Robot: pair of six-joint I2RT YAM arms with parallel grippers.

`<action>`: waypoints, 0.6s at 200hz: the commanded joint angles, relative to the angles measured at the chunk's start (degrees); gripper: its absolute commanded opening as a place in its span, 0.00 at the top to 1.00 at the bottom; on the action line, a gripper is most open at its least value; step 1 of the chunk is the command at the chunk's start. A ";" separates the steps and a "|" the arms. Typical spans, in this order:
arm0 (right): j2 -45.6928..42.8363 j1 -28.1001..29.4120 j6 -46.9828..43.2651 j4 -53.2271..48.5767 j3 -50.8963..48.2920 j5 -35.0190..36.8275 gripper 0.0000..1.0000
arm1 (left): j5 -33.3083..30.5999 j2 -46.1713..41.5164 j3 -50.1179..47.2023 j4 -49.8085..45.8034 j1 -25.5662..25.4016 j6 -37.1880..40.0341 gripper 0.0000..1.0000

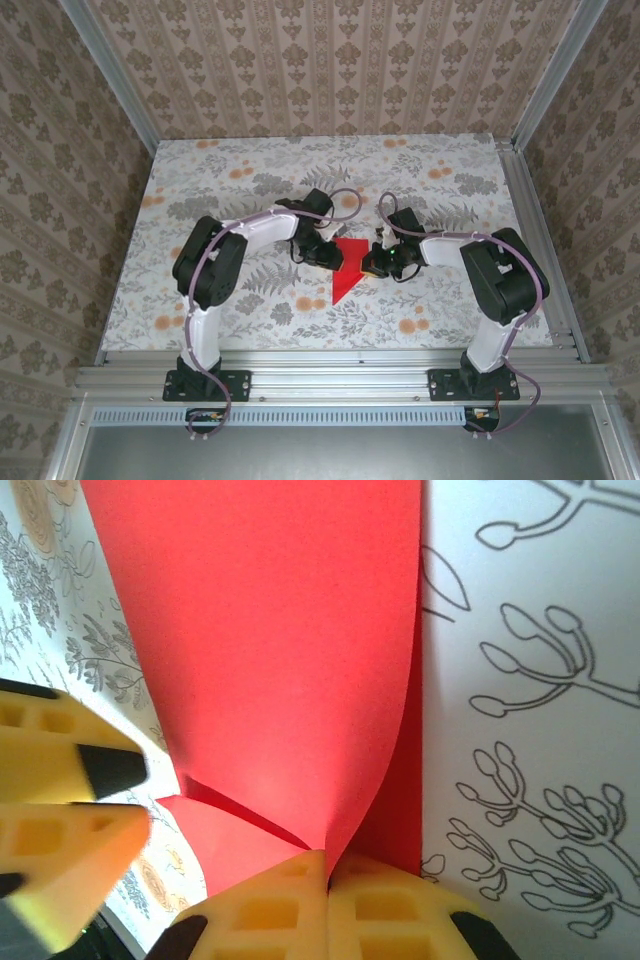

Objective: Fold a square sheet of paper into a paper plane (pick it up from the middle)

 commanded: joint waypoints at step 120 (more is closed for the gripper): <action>-0.19 0.16 -2.46 -3.29 2.21 -0.14 0.96 | 2.96 -0.85 -2.32 2.56 -1.72 -2.24 0.90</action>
